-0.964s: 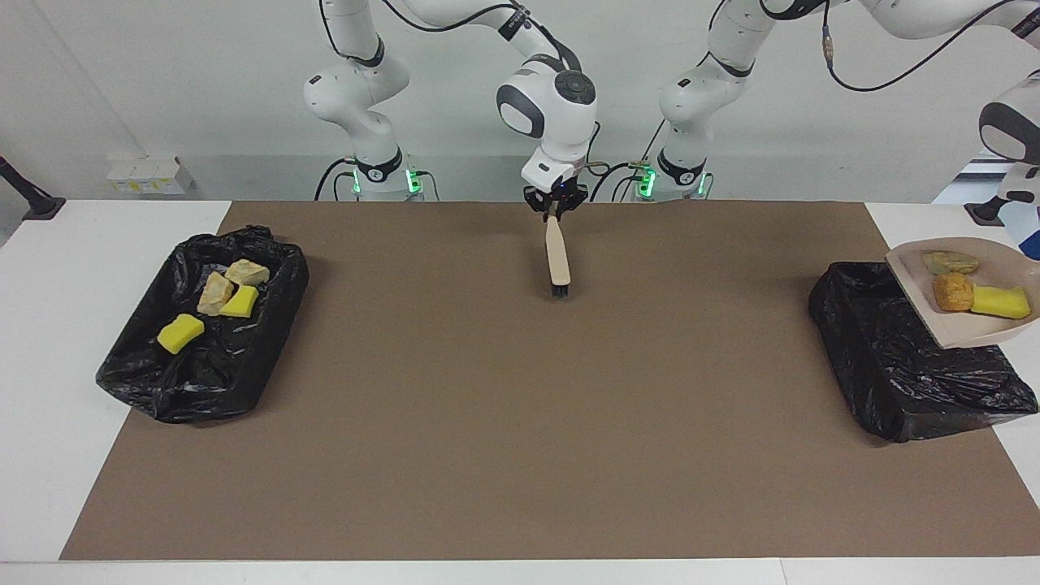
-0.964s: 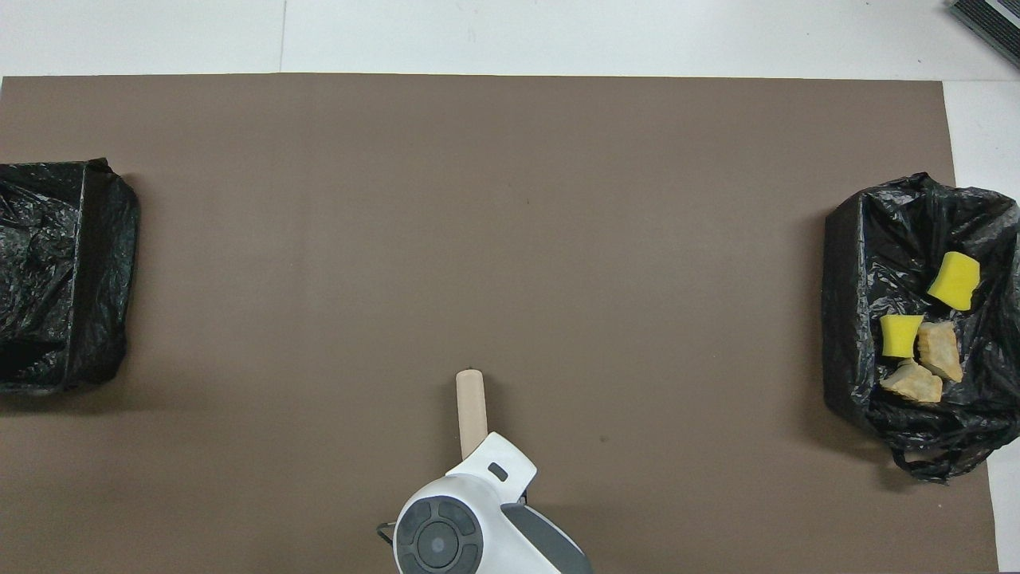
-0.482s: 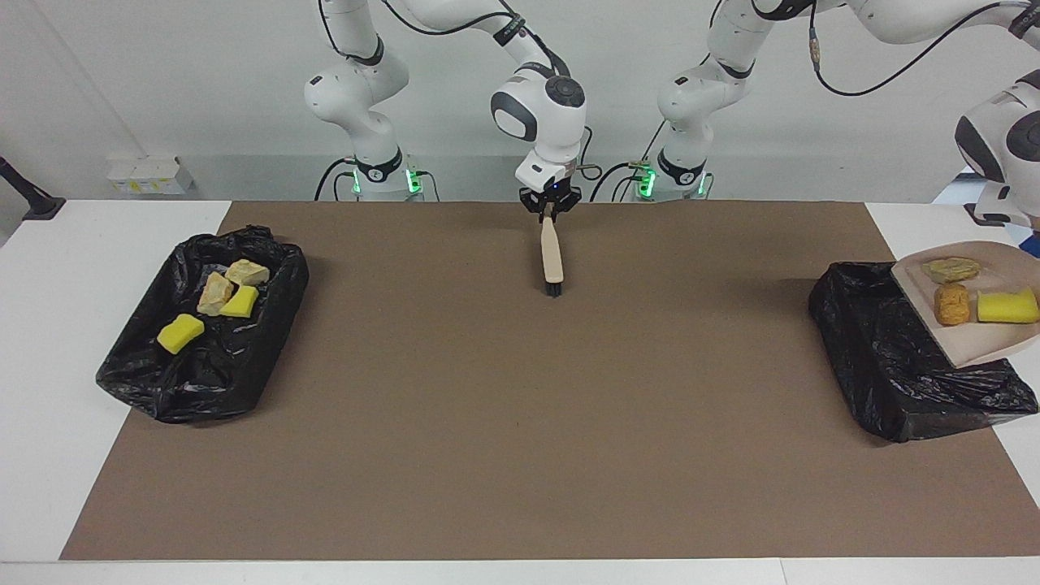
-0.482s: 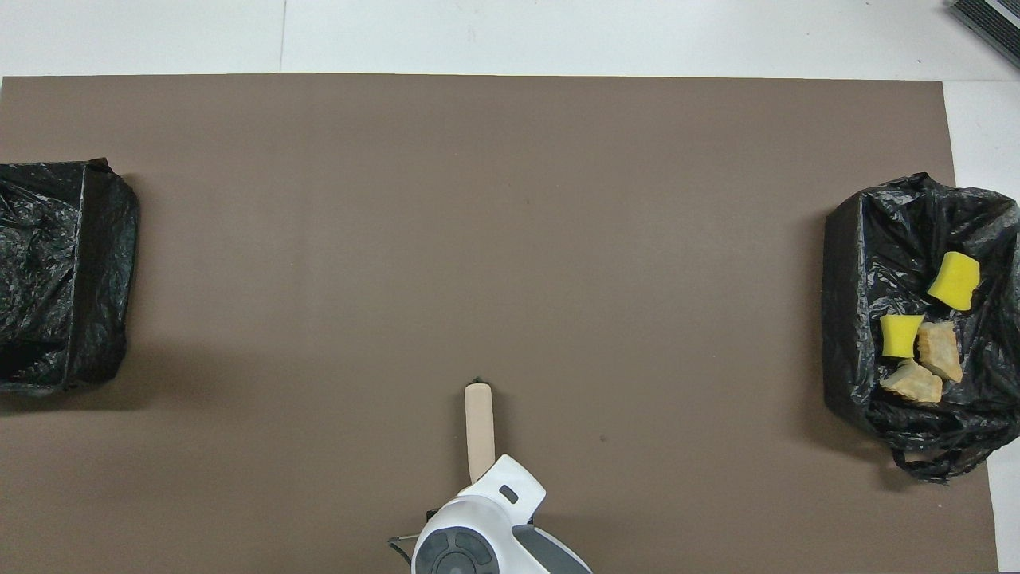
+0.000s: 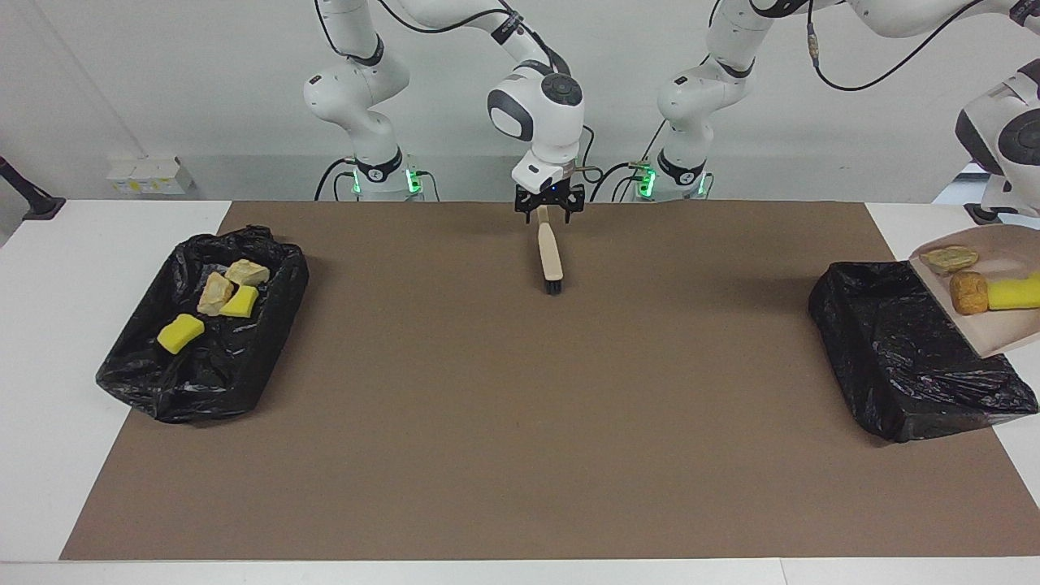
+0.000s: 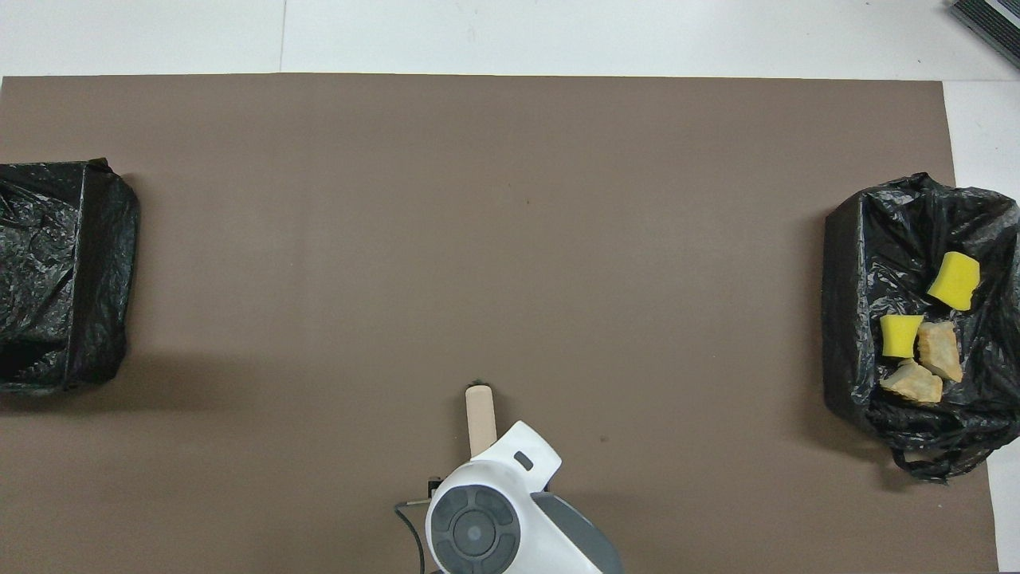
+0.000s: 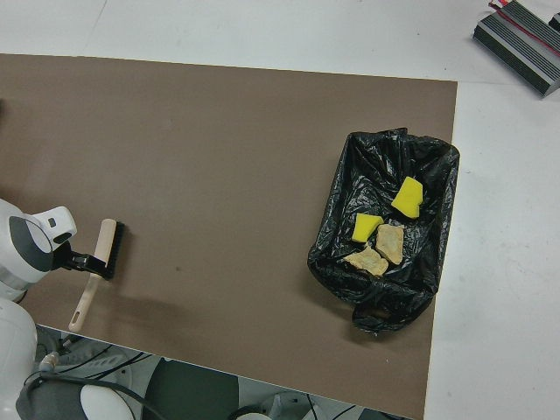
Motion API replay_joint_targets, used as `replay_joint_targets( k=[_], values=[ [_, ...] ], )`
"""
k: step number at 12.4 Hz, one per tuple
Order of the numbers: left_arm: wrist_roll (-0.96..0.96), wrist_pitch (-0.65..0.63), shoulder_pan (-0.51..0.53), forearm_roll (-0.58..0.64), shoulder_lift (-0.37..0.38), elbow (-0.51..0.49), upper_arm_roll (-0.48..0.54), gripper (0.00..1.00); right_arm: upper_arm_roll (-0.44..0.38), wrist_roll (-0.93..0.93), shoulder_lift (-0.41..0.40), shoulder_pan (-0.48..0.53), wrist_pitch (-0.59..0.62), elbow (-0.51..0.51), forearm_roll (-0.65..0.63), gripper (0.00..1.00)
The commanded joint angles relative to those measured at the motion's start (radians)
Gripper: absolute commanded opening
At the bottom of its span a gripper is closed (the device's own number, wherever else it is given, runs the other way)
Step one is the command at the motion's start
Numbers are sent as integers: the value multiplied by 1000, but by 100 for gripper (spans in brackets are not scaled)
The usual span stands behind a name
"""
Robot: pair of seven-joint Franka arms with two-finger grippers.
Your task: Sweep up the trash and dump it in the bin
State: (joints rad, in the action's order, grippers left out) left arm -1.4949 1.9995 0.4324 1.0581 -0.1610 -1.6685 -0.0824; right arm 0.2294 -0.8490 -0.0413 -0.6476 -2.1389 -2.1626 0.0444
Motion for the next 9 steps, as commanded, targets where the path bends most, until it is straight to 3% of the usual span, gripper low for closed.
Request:
replay_joint_targets(
  k=[1, 6, 9],
  values=[
    [47, -77, -33, 83, 28, 0, 7, 0, 7, 144, 20, 124, 112, 82, -9, 100],
    [91, -154, -75, 233, 58, -42, 7, 0, 4, 502, 15, 351, 247, 197, -5, 100],
    [81, -157, -81, 235, 67, -34, 4, 0, 2, 676, 17, 492, 258, 213, -6, 100]
  ],
)
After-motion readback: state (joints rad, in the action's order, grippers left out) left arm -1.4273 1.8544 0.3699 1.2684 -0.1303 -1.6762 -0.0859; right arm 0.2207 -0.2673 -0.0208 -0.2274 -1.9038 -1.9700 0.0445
